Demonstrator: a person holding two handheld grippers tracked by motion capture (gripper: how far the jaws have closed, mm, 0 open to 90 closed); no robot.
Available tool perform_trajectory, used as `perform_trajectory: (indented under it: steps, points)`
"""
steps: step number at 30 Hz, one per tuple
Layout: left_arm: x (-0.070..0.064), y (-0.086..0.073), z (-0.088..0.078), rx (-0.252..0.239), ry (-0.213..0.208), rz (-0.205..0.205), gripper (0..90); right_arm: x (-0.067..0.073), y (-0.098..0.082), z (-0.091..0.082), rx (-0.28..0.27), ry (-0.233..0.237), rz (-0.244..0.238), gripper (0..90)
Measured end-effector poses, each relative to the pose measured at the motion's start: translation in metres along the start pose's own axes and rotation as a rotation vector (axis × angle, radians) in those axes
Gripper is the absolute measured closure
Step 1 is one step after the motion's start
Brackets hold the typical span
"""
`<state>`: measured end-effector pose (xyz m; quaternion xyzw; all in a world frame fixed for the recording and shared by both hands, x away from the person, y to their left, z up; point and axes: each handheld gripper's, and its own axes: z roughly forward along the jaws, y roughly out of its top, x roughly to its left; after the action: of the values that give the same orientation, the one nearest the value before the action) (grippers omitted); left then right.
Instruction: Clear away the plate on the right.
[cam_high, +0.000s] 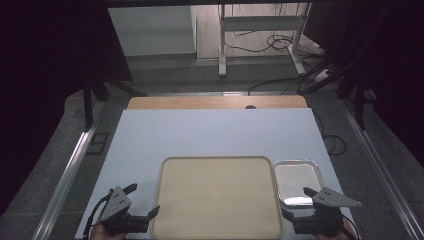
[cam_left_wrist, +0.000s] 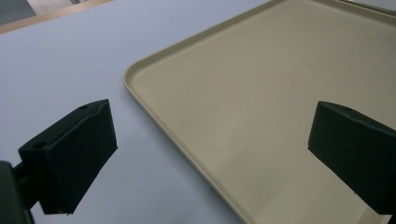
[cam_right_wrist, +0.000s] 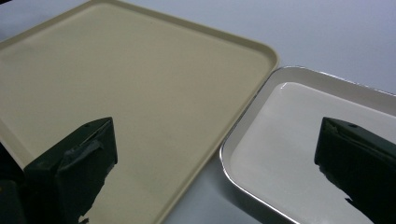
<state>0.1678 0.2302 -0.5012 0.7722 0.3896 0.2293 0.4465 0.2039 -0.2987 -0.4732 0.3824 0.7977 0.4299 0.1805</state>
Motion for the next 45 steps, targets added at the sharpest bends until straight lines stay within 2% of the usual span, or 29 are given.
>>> perform_trajectory:
  steps: [13, 22, 38, 45]
  points:
    - [0.001, 0.000, 0.000, 0.003, -0.002, -0.004, 1.1, -0.001, 0.002, 0.005, -0.006, -0.010, -0.017, 0.0]
    - [0.000, 0.000, 0.001, 0.006, 0.001, -0.002, 1.2, -0.011, 0.003, 0.004, -0.053, -0.030, 0.020, 0.0]
    - [-0.001, 0.001, 0.001, 0.012, 0.003, 0.007, 1.2, -0.020, 0.005, 0.008, -0.043, -0.065, 0.036, 0.0]
    - [-0.002, 0.001, 0.002, 0.016, 0.006, 0.013, 1.3, -0.026, 0.007, 0.007, -0.078, -0.088, 0.058, 0.0]
